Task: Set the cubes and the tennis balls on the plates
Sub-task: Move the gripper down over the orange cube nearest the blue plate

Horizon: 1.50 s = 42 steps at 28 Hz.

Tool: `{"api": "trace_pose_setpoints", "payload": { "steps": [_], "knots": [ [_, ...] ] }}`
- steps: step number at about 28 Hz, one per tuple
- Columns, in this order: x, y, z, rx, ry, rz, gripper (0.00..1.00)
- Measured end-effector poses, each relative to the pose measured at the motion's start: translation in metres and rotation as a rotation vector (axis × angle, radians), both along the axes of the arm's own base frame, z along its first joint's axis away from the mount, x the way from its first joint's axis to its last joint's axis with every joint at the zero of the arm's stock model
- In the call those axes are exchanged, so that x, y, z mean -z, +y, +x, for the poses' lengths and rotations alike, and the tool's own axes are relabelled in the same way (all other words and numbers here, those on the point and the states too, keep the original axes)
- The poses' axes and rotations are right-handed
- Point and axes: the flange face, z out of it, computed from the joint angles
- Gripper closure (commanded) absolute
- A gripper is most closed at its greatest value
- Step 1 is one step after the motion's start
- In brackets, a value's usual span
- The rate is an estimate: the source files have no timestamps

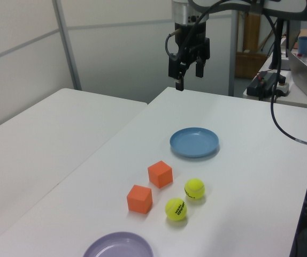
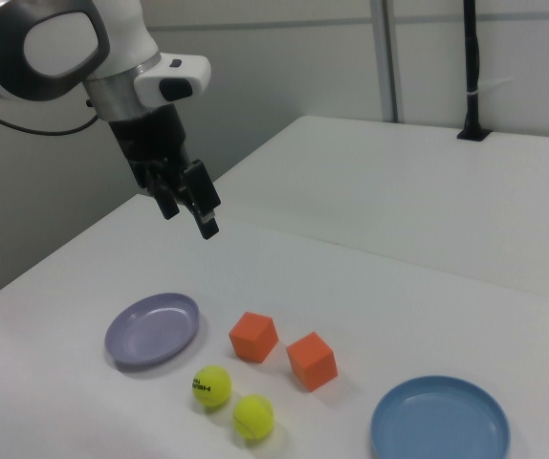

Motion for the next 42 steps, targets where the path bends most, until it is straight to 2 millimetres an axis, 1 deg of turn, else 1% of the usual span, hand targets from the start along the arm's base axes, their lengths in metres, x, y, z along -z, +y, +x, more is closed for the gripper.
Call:
{"api": "trace_pose_setpoints", "payload": {
  "steps": [2, 3, 4, 5, 6, 7, 11, 12, 15, 16, 18, 22, 24, 26, 33, 38, 42],
  "knots": [
    [0.005, 0.0, 0.002, -0.007, 0.009, -0.001, 0.0],
    [0.011, 0.001, 0.005, -0.023, 0.022, -0.004, 0.0],
    [0.019, 0.002, 0.009, -0.036, 0.038, -0.008, 0.0],
    [0.031, 0.003, 0.017, -0.047, 0.051, -0.012, 0.0],
    [0.045, 0.005, 0.027, -0.054, 0.06, -0.016, 0.0],
    [0.066, 0.007, 0.042, -0.062, 0.067, -0.021, 0.0],
    [0.131, 0.011, 0.087, -0.077, 0.066, -0.051, 0.0],
    [0.155, 0.011, 0.101, -0.076, 0.064, -0.069, 0.0],
    [0.196, 0.012, 0.121, -0.067, 0.062, -0.118, 0.0],
    [0.214, 0.014, 0.129, -0.06, 0.061, -0.144, 0.0],
    [0.232, 0.018, 0.135, -0.054, 0.061, -0.175, 0.0],
    [0.26, 0.03, 0.14, -0.052, 0.073, -0.244, 0.0],
    [0.268, 0.033, 0.139, -0.057, 0.083, -0.27, 0.0],
    [0.277, 0.034, 0.138, -0.061, 0.092, -0.298, 0.0],
    [0.316, 0.033, 0.138, -0.066, 0.108, -0.355, 0.0],
    [0.336, 0.035, 0.14, -0.07, 0.116, -0.376, 0.0],
    [0.34, 0.039, 0.141, -0.077, 0.118, -0.377, 0.0]
  ]
}}
